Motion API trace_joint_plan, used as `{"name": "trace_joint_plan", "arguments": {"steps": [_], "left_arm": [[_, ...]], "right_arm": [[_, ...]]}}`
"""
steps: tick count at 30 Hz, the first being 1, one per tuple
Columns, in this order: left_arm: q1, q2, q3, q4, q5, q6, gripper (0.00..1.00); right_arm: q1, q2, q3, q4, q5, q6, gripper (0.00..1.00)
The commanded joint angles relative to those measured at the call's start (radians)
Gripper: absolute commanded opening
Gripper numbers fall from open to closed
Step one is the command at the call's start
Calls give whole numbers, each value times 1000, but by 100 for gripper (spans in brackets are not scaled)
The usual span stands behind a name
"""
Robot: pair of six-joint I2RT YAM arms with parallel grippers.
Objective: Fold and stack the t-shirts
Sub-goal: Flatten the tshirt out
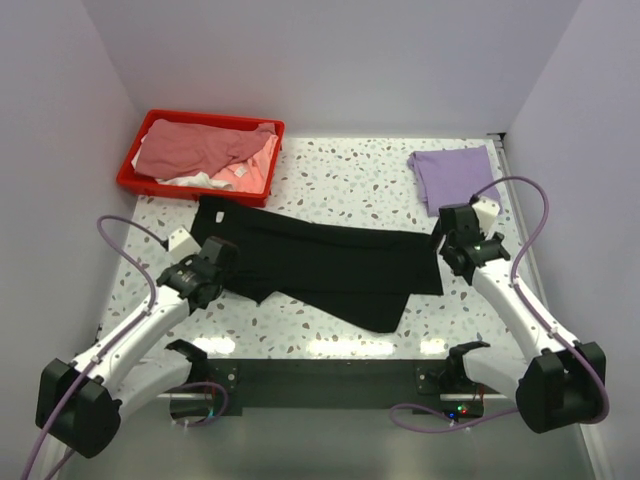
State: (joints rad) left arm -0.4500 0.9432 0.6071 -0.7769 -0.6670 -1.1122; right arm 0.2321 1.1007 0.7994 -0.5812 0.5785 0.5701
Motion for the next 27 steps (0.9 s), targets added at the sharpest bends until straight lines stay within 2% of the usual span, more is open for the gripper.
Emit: {"name": "trace_joint_plan", "arguments": {"steps": [1, 6, 12, 18, 19, 22, 27], "left_arm": [[25, 17, -7, 135, -72, 37, 0], [25, 23, -7, 136, -85, 45, 0], [25, -59, -72, 208, -46, 57, 0], [25, -28, -66, 215, -26, 66, 0], [25, -20, -64, 214, -25, 68, 0], [24, -4, -58, 211, -25, 64, 0], [25, -9, -61, 225, -20, 71, 0]], "right_arm": [[-26, 2, -38, -77, -66, 65, 99], [-34, 70, -34, -201, -69, 123, 99], [-43, 112, -100, -152, -195, 171, 98], [-43, 168, -115, -114, -207, 182, 85], [-43, 168, -120, -106, -213, 182, 76], [-47, 176, -134, -86, -216, 186, 66], [-45, 211, -143, -52, -233, 177, 61]]}}
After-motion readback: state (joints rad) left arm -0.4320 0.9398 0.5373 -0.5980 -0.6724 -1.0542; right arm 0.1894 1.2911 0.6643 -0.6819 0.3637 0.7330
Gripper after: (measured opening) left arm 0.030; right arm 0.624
